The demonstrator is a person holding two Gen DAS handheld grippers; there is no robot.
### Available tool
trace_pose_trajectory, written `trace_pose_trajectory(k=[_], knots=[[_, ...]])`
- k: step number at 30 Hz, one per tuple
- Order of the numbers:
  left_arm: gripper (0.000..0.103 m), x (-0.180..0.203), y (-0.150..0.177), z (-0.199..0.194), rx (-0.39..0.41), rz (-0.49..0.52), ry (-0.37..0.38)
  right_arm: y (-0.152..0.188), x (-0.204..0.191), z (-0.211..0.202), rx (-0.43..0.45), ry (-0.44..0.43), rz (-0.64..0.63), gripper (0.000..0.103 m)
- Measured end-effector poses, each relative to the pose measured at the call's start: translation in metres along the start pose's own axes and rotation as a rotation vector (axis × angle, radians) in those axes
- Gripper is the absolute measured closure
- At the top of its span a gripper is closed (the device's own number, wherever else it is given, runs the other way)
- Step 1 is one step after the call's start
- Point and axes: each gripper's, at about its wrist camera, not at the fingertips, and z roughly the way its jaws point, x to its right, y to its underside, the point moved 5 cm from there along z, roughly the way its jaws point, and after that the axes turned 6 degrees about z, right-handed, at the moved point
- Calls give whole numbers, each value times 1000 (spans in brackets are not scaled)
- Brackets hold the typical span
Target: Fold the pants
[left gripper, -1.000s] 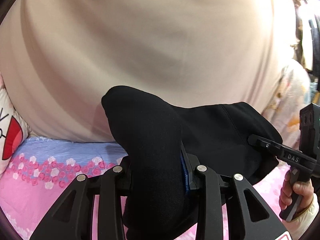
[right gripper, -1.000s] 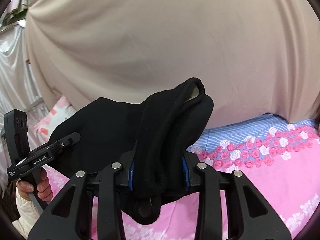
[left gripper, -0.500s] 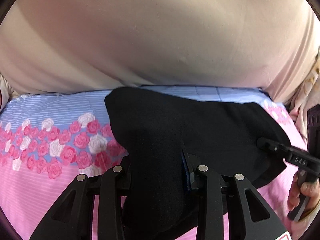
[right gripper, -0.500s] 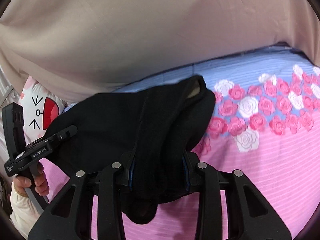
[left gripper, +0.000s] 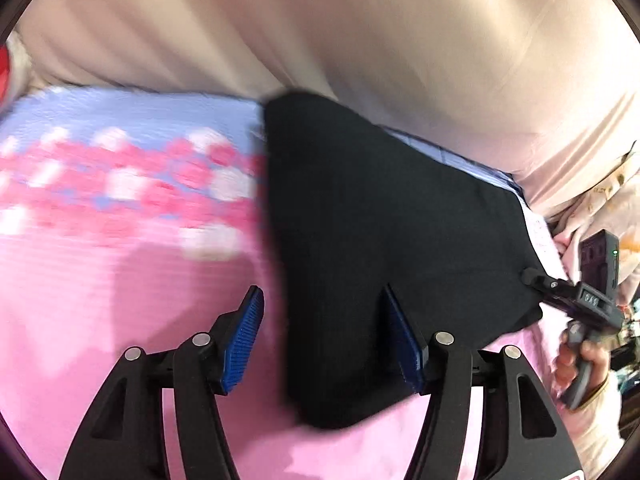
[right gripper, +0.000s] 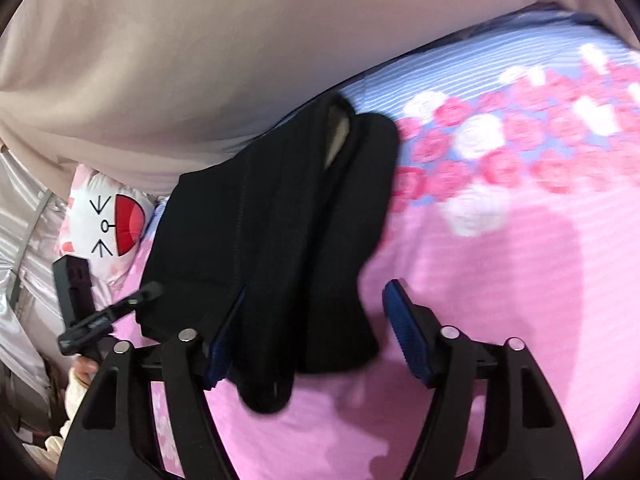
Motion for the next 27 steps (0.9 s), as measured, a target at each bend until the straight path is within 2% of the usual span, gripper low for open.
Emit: trace_pose_trajectory(k=[3,4,5,6,8,9,11,12,13,14,16,17,18,19,20,21,22,25,27], knots=[[45,-20,2,-63,87,37,-245,3,2,-46,75,189,-49,35],[50,-21,-1,-90,118,73,-346,3,-4,-65,116,280,-98,38],[49,-18,-6,-107,141,96,-397,2,-16,-79,148,341,-153,43],[49,-11,-14,-121,168,117,-425,0,-34,-89,175,366,-208,48],[49,21,-33,-137,206,183,-447,1,-85,-95,209,334,-319,60],[49,39,-39,-135,207,225,-448,1,-107,-90,206,320,-366,70],[44,74,-51,-108,190,300,-468,6,-142,-56,155,322,-466,73],[44,84,-53,-88,161,321,-473,9,-149,-34,111,325,-489,80],[44,93,-54,-63,115,335,-472,12,-151,-8,65,345,-507,84],[44,98,-49,-33,53,338,-466,14,-147,12,41,382,-522,84],[46,91,-39,7,-21,312,-494,20,-126,43,-1,484,-552,84],[46,84,-35,17,-44,298,-514,20,-113,47,-10,498,-539,84],[45,77,-31,29,-69,285,-513,18,-102,48,-5,465,-514,85],[42,68,-24,36,-77,264,-477,13,-91,42,7,387,-452,85],[34,62,-23,34,-53,253,-472,9,-85,36,-2,342,-394,86],[32,60,-20,32,-40,248,-479,7,-85,33,-7,322,-338,91],[32,60,-20,29,-40,255,-475,3,-88,21,10,319,-297,92],[36,69,-24,7,-6,255,-478,1,-103,0,78,338,-348,89],[36,68,-22,7,-10,261,-516,6,-89,12,28,442,-376,93]])
